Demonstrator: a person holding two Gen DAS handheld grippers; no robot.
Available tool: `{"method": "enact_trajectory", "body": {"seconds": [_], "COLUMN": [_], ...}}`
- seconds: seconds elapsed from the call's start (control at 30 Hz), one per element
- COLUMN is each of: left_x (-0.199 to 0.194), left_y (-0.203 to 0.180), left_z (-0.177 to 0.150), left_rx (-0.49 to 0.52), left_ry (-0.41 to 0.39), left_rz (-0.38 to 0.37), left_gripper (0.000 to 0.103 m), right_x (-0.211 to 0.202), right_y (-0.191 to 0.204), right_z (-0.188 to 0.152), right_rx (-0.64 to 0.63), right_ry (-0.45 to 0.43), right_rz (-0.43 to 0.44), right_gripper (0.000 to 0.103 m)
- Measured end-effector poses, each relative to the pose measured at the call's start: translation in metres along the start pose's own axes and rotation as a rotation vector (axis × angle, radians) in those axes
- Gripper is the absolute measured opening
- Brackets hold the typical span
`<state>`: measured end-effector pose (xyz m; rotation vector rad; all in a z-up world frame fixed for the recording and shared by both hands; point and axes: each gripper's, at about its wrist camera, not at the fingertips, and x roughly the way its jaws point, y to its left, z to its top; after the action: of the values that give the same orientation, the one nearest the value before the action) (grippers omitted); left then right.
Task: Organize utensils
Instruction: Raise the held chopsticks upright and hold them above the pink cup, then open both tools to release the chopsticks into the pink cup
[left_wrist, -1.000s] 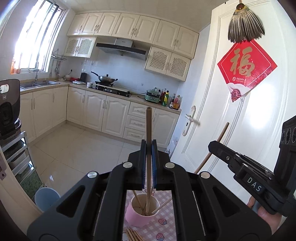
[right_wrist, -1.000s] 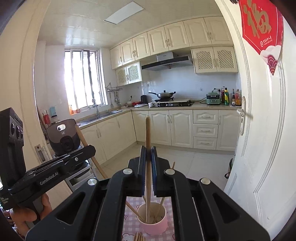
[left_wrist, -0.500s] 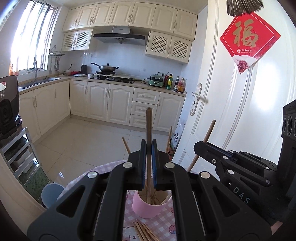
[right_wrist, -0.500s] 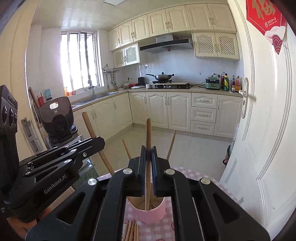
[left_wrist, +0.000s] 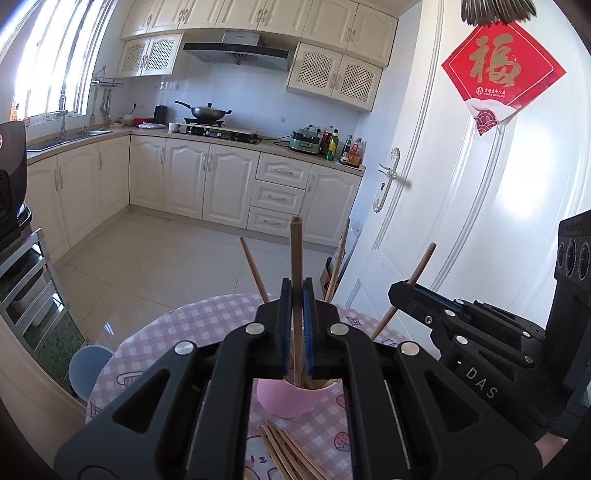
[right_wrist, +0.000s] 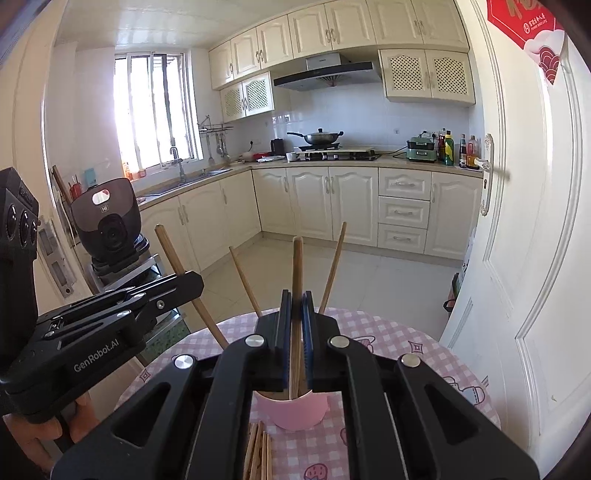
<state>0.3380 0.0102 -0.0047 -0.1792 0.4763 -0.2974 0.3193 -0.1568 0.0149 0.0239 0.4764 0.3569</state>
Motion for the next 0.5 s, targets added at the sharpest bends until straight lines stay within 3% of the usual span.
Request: {"method": "enact_trajectory", "body": {"seconds": [0.5], "left_x": [0.0066], "left_y": [0.0078], "left_z": [-0.0076], "left_rx": [-0.019], "left_ry": [0.027], "left_rz": [0.004], "left_gripper": [0.006], "right_x": [0.0018], "right_y": [0.0036], "right_z": [0.0006], "right_rx": [-0.006], "right_ry": [0.002], "right_rz": [0.011], "right_gripper": [0.005]}}
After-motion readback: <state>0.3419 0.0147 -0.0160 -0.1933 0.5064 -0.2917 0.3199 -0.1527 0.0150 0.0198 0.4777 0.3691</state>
